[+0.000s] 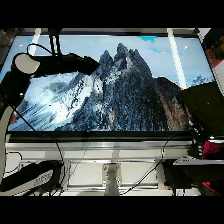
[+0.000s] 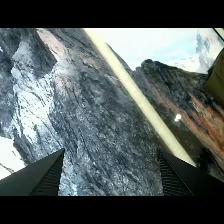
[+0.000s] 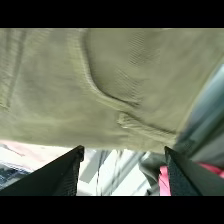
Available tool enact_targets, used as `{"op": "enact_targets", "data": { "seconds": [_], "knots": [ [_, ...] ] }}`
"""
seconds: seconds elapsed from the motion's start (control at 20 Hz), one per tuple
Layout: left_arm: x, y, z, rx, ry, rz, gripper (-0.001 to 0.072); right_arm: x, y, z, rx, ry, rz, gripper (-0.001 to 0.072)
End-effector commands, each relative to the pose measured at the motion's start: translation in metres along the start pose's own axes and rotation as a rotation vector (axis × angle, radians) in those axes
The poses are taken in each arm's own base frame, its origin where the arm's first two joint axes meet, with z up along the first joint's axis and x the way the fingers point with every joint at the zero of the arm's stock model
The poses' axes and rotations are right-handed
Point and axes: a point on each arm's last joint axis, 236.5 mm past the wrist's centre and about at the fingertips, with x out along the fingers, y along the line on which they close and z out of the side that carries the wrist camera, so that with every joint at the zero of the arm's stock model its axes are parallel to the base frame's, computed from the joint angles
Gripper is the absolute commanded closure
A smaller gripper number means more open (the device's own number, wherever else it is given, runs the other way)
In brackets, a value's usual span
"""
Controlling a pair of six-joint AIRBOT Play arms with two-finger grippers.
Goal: Fold the clothes and pants, and hang the long-sleeved shirts on hangers.
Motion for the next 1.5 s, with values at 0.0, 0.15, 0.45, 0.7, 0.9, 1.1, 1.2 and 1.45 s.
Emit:
{"op": "enact_targets", "data": {
  "seconds": [0.0, 0.15, 0.45, 0.7, 0.9, 1.1, 1.2, 1.45],
  "knots": [
    [-0.003, 0.006, 0.002, 0.004, -0.005, 0.016, 0.0179, -0.007, 0.023, -0.007, -0.008, 0.024, 0.074, 0.0203],
    [-0.037, 0.039, 0.015, 0.068, -0.038, 0.141, 0.0675, -0.048, 0.147, -0.027, -0.212, 0.040, 0.543, 0.0686],
    [-0.224, 0.058, 0.074, 0.047, -0.348, 0.442, 0.0693, -0.234, 0.344, -0.130, -0.653, -0.015, 1.334, 0.0687],
    [-0.299, 0.049, 0.053, 0.009, -0.379, 0.594, 0.0692, -0.298, 0.400, -0.217, -0.931, -0.118, 1.384, 0.0687],
    [-0.304, 0.045, 0.048, 0.009, -0.369, 0.605, 0.0691, -0.297, 0.423, -0.250, -0.991, -0.120, 1.388, 0.0685],
    [-0.303, 0.047, 0.048, 0.005, -0.365, 0.604, 0.0691, -0.294, 0.430, -0.272, -1.030, -0.084, 1.389, 0.0686],
    [-0.303, 0.047, 0.048, 0.006, -0.366, 0.604, 0.0691, -0.293, 0.432, -0.275, -1.036, -0.079, 1.389, 0.0685],
    [-0.303, 0.047, 0.048, 0.006, -0.366, 0.604, 0.0691, -0.293, 0.432, -0.276, -1.037, -0.078, 1.389, 0.0685]
  ]
}}
